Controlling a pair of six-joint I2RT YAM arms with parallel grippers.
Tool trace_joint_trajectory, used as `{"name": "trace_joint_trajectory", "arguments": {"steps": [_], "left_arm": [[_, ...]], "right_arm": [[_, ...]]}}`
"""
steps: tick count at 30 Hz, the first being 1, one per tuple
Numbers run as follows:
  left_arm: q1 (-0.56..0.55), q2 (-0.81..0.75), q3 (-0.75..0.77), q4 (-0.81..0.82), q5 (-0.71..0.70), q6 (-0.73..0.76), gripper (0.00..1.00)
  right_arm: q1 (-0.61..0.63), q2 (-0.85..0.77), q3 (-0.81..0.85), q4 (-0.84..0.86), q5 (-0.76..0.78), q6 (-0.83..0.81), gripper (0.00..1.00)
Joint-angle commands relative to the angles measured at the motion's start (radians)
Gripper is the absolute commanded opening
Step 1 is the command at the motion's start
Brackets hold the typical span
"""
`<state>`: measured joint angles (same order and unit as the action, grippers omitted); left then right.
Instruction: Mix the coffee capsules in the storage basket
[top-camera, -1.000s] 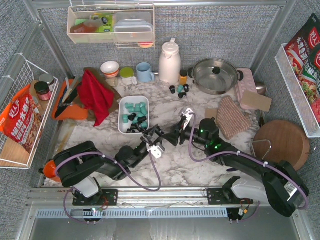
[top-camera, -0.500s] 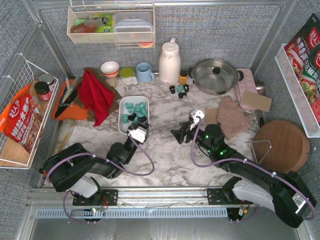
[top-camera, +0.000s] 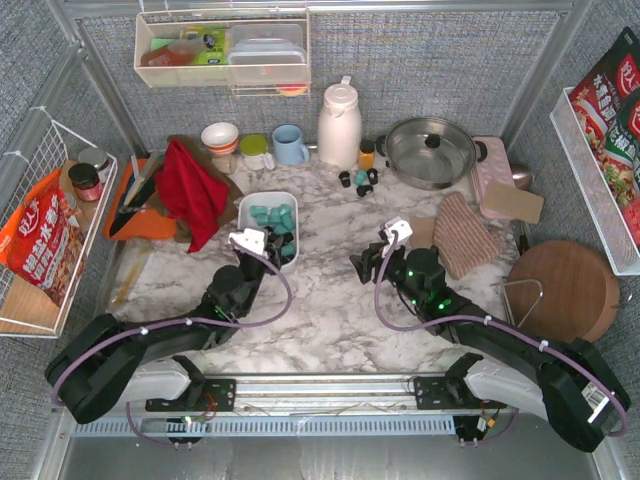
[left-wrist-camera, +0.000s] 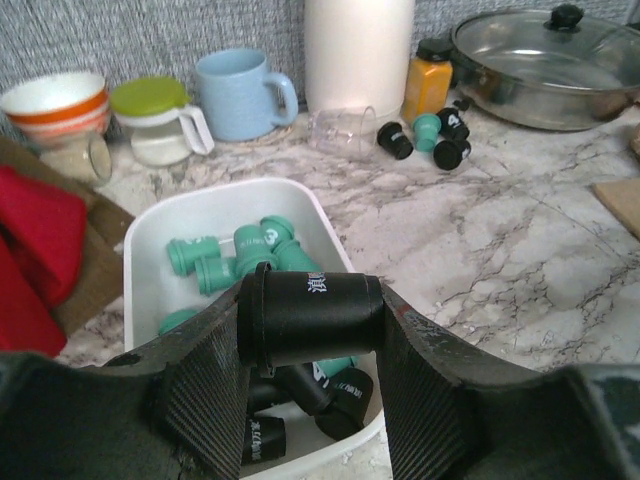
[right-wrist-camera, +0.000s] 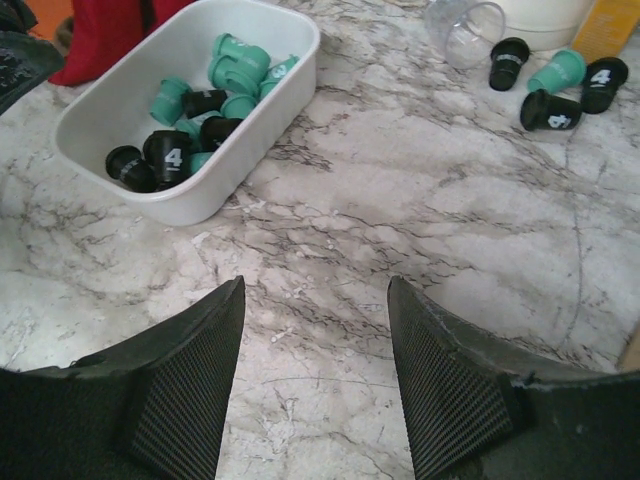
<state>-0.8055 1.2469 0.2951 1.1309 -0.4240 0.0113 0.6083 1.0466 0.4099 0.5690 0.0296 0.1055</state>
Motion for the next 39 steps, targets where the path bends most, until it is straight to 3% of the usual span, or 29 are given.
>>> {"name": "trace_joint_trajectory", "arguments": {"steps": [1, 4, 8, 13, 16, 20, 25, 29, 35, 39], "left_arm": [[0.037, -0.031, 0.052, -0.275, 0.021, -0.161, 0.11], [0.048, -0.024, 0.078, -0.348, 0.031, -0.21, 0.0], [0.079, -0.005, 0.096, -0.414, 0.014, -0.312, 0.0], [0.15, 0.025, 0.153, -0.552, 0.016, -0.474, 0.1], [0.171, 0.059, 0.201, -0.639, 0.016, -0.517, 0.21], [0.173, 0.087, 0.214, -0.656, -0.01, -0.541, 0.29], [0.173, 0.078, 0.194, -0.651, -0.064, -0.572, 0.7], [0.173, 0.035, 0.18, -0.649, -0.072, -0.565, 0.96], [0.173, -0.054, 0.186, -0.682, -0.064, -0.529, 0.99], [0.173, -0.13, 0.168, -0.663, -0.074, -0.474, 0.99]], "right_arm": [[0.001, -0.002, 0.003, -0.011, 0.058, -0.006, 0.63], [0.001, 0.003, 0.005, -0.015, 0.07, -0.005, 0.63], [0.001, 0.014, 0.01, -0.021, 0.074, -0.001, 0.63], [0.0, 0.018, 0.015, -0.032, 0.072, 0.002, 0.63], [0.001, 0.019, 0.018, -0.034, 0.072, 0.003, 0.63], [0.0, 0.022, 0.022, -0.041, 0.074, 0.003, 0.63], [0.001, 0.031, 0.03, -0.054, 0.086, 0.005, 0.64], [0.001, 0.045, 0.039, -0.062, 0.095, 0.008, 0.65], [0.001, 0.063, 0.058, -0.089, 0.136, 0.008, 0.66], [-0.003, 0.109, 0.104, -0.135, 0.28, 0.016, 0.65]]}}
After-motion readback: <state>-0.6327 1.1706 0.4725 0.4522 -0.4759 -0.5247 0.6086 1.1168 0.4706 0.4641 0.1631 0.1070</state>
